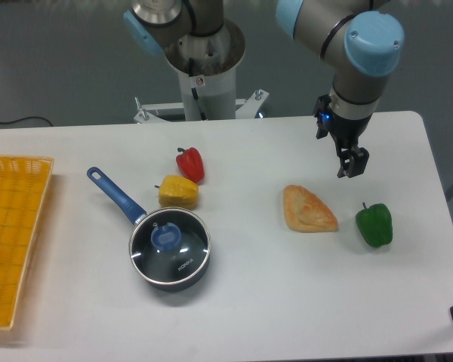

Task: Open the lid
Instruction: 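Move the open gripper from above the bread toward the saucepan lid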

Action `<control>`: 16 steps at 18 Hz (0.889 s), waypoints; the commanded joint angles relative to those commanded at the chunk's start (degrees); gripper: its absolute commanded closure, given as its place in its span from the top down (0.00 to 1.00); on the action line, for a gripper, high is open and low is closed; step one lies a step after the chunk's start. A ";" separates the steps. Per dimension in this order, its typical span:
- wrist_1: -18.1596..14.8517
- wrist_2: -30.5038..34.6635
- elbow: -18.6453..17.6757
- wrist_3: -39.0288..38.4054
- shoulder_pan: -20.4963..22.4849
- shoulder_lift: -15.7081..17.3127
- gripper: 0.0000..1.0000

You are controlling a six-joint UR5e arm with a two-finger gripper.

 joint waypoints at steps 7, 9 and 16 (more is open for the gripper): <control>0.18 0.26 -0.09 -0.09 -0.35 0.26 1.00; 0.18 0.18 -0.18 -0.17 -0.44 0.26 1.00; 1.41 0.00 -2.72 -6.65 -1.32 0.18 1.00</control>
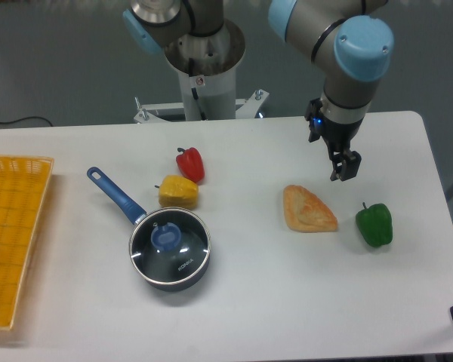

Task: Open the lid
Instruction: 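Move the open gripper from above the bread toward the saucepan lid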

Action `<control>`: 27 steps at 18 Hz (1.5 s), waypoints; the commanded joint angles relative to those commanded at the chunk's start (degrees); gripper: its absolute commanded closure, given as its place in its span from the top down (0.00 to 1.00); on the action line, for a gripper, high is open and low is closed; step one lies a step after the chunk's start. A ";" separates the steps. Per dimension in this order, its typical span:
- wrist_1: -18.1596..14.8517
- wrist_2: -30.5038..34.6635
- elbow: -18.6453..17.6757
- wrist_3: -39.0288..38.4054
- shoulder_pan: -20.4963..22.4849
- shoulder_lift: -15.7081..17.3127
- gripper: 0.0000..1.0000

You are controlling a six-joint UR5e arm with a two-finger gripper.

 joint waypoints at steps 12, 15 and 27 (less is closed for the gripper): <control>1.67 -10.19 -2.47 -22.94 -1.92 0.53 1.00; 1.58 -10.19 -2.55 -34.26 -4.65 0.62 1.00; 5.80 -1.61 -2.29 -62.85 -15.98 0.71 1.00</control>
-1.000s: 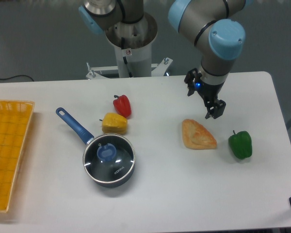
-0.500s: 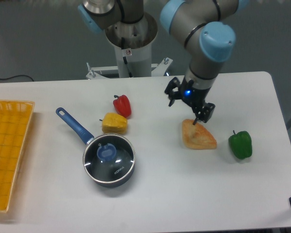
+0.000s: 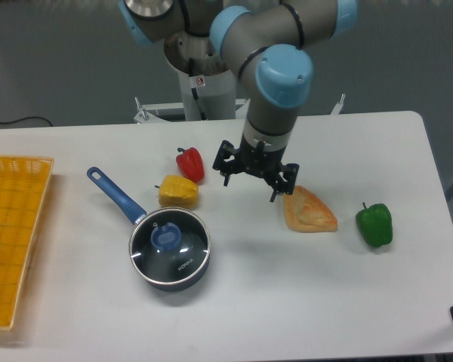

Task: Open the lid
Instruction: 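Move the open gripper from above the bread toward the saucepan lid, then lower the gripper over the blue knob of the glass lid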

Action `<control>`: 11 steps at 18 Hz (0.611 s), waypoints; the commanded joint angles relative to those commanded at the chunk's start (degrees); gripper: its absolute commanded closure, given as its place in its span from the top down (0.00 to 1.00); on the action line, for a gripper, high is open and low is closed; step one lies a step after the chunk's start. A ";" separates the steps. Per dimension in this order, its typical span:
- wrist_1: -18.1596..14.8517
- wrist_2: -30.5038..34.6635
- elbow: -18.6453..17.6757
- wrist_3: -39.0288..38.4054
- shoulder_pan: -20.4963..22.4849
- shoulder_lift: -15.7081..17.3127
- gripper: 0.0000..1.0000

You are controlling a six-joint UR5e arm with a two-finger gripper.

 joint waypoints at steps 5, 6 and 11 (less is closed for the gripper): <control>5.71 1.88 1.05 -10.55 -4.58 -2.11 1.00; 5.71 2.31 0.97 -10.65 -5.37 -2.55 1.00; 5.71 1.79 0.88 -10.74 -6.25 -3.43 1.00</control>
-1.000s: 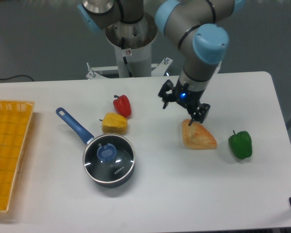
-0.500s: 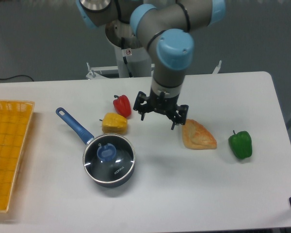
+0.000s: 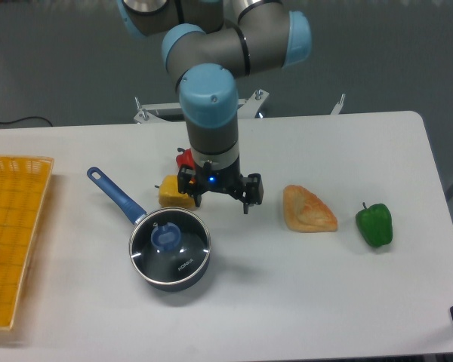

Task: Open the lid
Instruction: 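Lower the gripper over the blue knob of the glass lid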

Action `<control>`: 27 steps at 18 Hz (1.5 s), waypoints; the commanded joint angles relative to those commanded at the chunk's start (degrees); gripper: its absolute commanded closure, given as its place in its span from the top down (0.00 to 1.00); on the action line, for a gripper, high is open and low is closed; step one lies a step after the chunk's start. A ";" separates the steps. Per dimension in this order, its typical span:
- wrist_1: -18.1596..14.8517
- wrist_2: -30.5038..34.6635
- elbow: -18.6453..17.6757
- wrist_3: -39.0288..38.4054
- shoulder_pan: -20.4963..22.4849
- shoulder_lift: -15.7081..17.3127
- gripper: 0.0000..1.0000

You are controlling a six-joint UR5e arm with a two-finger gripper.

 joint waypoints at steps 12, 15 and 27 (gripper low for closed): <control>-0.53 3.33 1.76 0.27 -3.26 -3.16 1.00; -1.23 6.05 0.26 0.09 -4.92 -2.99 1.00; -1.14 2.55 1.32 -8.60 -5.63 -4.57 1.00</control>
